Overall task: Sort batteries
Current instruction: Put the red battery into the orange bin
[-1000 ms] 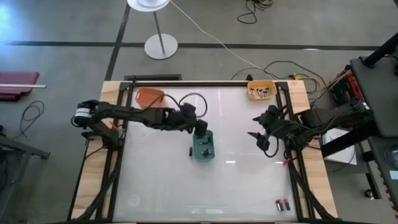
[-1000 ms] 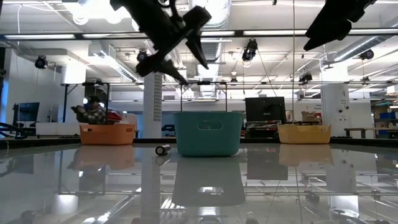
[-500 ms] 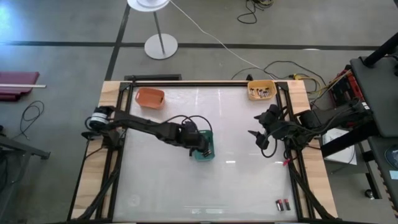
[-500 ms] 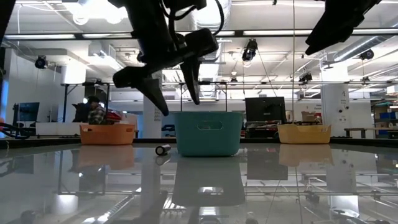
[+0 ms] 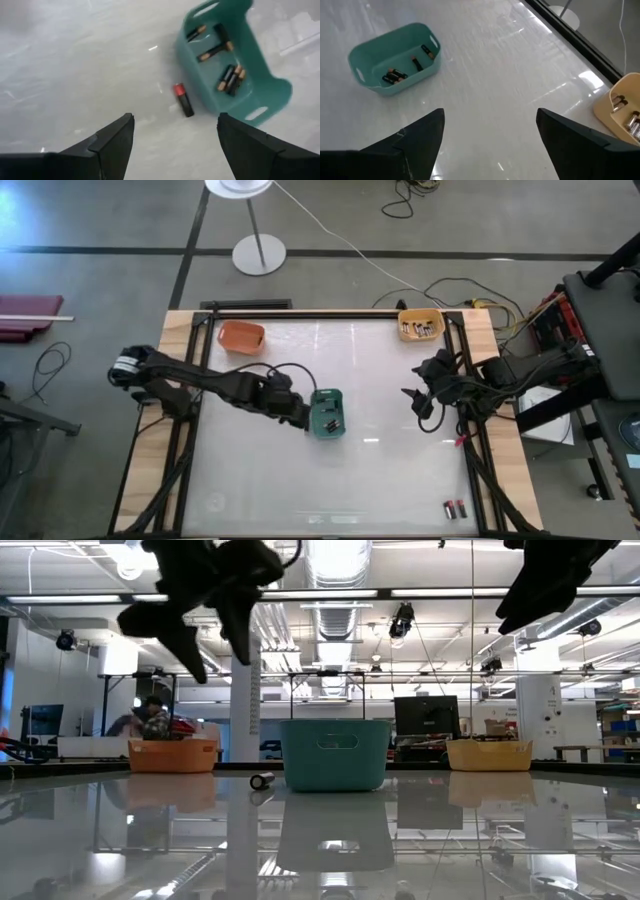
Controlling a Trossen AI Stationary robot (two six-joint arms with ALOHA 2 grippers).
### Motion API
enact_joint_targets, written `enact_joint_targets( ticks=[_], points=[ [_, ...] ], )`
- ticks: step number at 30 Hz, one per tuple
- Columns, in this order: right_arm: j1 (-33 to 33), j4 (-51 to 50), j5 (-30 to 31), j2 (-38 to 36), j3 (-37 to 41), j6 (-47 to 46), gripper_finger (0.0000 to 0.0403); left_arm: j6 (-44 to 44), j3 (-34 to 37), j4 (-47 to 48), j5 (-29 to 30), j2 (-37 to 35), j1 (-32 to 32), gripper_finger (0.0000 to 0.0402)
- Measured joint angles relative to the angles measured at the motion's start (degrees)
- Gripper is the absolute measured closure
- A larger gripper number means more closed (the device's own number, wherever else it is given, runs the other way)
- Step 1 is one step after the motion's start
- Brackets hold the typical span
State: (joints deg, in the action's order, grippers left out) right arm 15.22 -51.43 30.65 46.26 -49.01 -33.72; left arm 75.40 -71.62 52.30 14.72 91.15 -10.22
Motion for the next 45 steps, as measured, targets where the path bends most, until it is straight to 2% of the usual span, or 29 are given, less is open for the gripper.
enact_joint_targets(
  ticks=[7, 11, 14, 18, 24, 27, 34, 40, 45],
  points=[
    [0.0, 0.0, 0.4, -0.1, 0.0, 0.2, 0.0080, 5.2, 8.7, -2.3, 1.0, -3.8, -0.4, 0.0139],
    [0.1, -2.7, -5.8, -0.5, 0.0, 4.5, 0.0074, 6.1, 13.0, -7.6, 0.4, -4.6, -0.9, 0.0146],
    [0.1, -3.8, -7.4, -0.8, 0.0, 5.6, 0.0074, 5.2, 15.6, -13.0, 1.8, -4.8, -2.3, 0.0157],
    [0.1, -3.6, -8.1, -0.9, 0.0, 5.0, 0.0073, 1.9, 18.8, -18.8, 7.6, -4.1, -6.5, 0.0172],
    [0.1, -3.5, -7.0, -0.7, -0.1, 2.1, 0.0073, -1.6, 19.2, -22.2, 25.9, -3.3, -14.3, 0.0179],
    [0.1, -3.2, -5.2, -0.4, -0.2, 1.5, 0.0073, -4.4, 19.3, -23.3, 32.0, -1.0, -17.0, 0.0176],
    [0.1, -3.2, -4.9, 0.3, -0.7, -3.6, 0.0075, -2.2, 19.3, -30.0, 35.3, 8.2, -18.1, 0.0174],
    [0.1, -3.2, -5.2, 0.8, -1.8, -7.2, 0.0090, -0.2, 19.3, -37.5, 33.3, 15.3, -18.2, 0.0176],
    [0.1, -3.1, -5.1, 0.8, -2.2, -9.0, 0.0100, 1.9, 18.6, -40.6, 34.5, 19.8, -18.2, 0.0176]
  ],
)
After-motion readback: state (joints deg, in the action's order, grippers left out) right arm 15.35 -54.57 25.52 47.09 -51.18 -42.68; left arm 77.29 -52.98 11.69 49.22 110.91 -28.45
